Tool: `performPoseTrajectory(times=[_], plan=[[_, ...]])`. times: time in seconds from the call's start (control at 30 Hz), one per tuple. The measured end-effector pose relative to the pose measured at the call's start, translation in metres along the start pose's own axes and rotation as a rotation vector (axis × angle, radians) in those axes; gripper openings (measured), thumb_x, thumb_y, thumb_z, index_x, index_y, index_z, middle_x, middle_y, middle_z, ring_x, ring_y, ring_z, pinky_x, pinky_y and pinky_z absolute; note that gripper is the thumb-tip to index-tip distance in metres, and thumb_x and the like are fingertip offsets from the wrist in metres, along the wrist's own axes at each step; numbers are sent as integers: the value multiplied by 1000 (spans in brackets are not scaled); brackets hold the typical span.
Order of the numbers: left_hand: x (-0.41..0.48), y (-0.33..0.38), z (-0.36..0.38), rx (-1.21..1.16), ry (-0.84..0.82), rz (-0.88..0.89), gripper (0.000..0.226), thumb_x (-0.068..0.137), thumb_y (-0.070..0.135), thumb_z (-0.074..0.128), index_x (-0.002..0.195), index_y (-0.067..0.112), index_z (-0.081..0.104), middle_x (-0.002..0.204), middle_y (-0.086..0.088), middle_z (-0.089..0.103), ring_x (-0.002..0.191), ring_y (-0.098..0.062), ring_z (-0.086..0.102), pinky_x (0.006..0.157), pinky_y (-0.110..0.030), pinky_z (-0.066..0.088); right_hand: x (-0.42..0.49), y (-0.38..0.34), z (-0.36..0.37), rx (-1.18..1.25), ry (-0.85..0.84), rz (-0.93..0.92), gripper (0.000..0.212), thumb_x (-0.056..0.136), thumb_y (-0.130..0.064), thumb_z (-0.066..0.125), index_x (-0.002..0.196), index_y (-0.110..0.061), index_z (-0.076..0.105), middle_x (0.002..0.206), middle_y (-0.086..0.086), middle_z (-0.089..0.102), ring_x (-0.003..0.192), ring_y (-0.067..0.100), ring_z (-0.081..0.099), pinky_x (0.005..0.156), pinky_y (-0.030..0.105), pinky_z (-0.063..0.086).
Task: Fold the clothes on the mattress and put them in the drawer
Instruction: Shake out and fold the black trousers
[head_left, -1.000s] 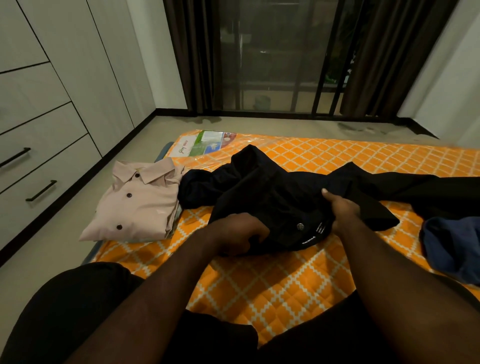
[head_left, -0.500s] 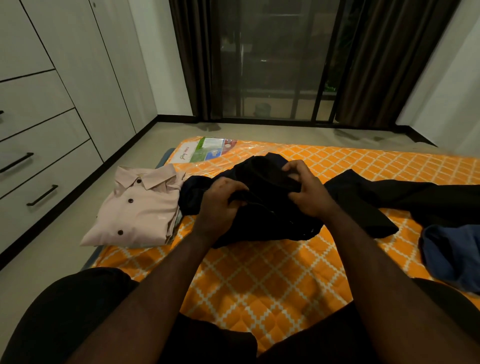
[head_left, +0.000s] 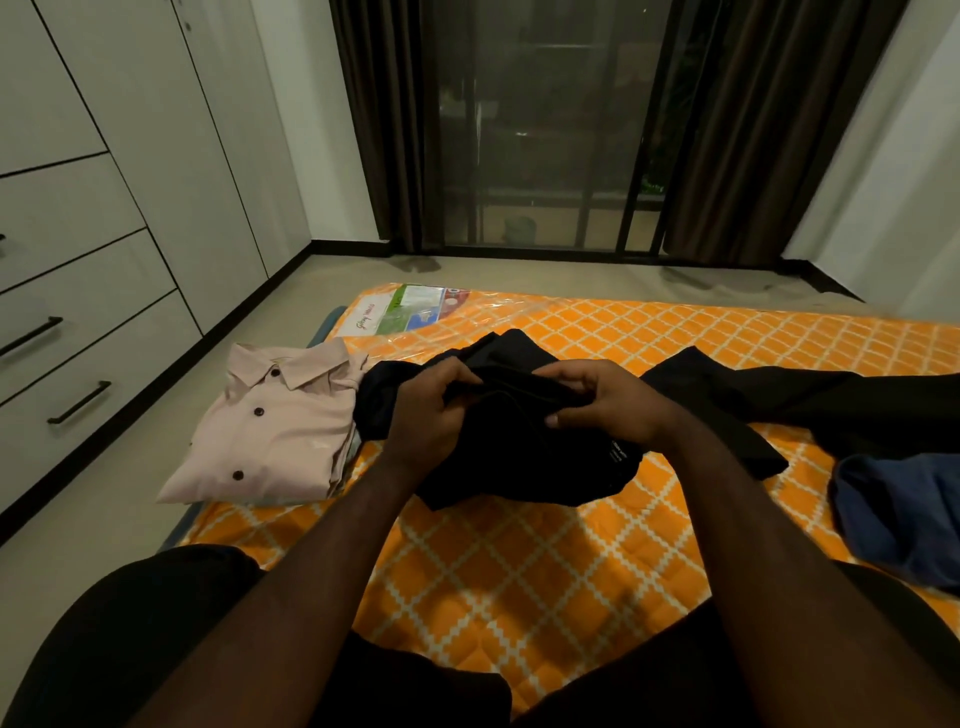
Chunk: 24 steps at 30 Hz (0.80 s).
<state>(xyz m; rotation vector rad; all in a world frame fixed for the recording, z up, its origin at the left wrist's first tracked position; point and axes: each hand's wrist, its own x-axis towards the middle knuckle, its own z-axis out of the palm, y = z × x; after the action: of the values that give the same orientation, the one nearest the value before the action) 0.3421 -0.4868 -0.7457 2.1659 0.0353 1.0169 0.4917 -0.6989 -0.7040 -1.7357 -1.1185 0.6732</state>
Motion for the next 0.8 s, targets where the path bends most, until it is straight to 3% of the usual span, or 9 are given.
performPoseTrajectory(times=[0.13,0.2,0.23,0.3,0.37,0.43,0.53,0.7,0.8], plan=[[24,4,-1,79,137,-45,16,86,-7,63,94,6,68,88,2,68,80,-1,59,74,-11,45,-10,9,-22,182,265,50,26,106,-24,54,123,-17,71,121,8,72,112,25,68,93,36,53],[39,9,-3,94,252,-117,16,87,-3,65,98,9,68,92,4,68,84,-3,58,77,-7,42,-18,21,-34,203,439,130,26,105,-10,49,112,-13,73,112,14,72,102,34,65,81,33,51],[48,12,-4,86,310,-143,15,88,0,65,99,10,68,94,5,67,88,-6,59,79,-11,45,-22,29,-38,123,428,178,26,101,0,52,113,-13,71,115,13,70,107,34,64,79,31,50],[67,17,-7,73,383,-174,13,89,4,66,100,11,68,94,5,67,91,-14,62,82,-27,50,-27,33,-36,-16,225,237,56,90,10,65,138,-18,57,139,0,58,126,19,59,86,25,53],[86,26,-9,52,384,-183,14,90,6,66,102,13,67,96,4,69,92,-16,63,83,-29,50,-18,23,-22,87,141,160,91,79,4,83,154,-27,39,149,-16,48,127,0,56,93,24,55],[102,39,-11,37,376,-147,16,90,6,67,104,14,68,97,4,71,92,-12,63,82,-24,49,-2,5,-7,186,293,18,93,70,-10,93,148,-26,45,144,-15,56,121,-3,60,94,23,54],[135,61,-22,13,372,-87,13,91,6,66,102,14,67,92,9,68,87,-3,60,77,-12,45,26,-31,-13,391,552,-125,79,65,-16,95,135,-15,59,127,-3,71,119,17,67,87,29,58],[213,104,-68,-123,306,-4,12,92,16,61,98,27,59,94,2,66,93,-20,65,85,-46,55,47,-122,-81,404,560,-297,79,66,-9,92,134,-29,58,129,-4,69,120,18,66,94,42,59],[264,148,-99,-219,343,67,12,94,18,59,99,29,59,92,5,65,90,-19,64,87,-52,55,55,-191,-125,320,515,-360,94,59,-18,100,137,-37,53,138,-1,61,127,20,61,98,47,57]])
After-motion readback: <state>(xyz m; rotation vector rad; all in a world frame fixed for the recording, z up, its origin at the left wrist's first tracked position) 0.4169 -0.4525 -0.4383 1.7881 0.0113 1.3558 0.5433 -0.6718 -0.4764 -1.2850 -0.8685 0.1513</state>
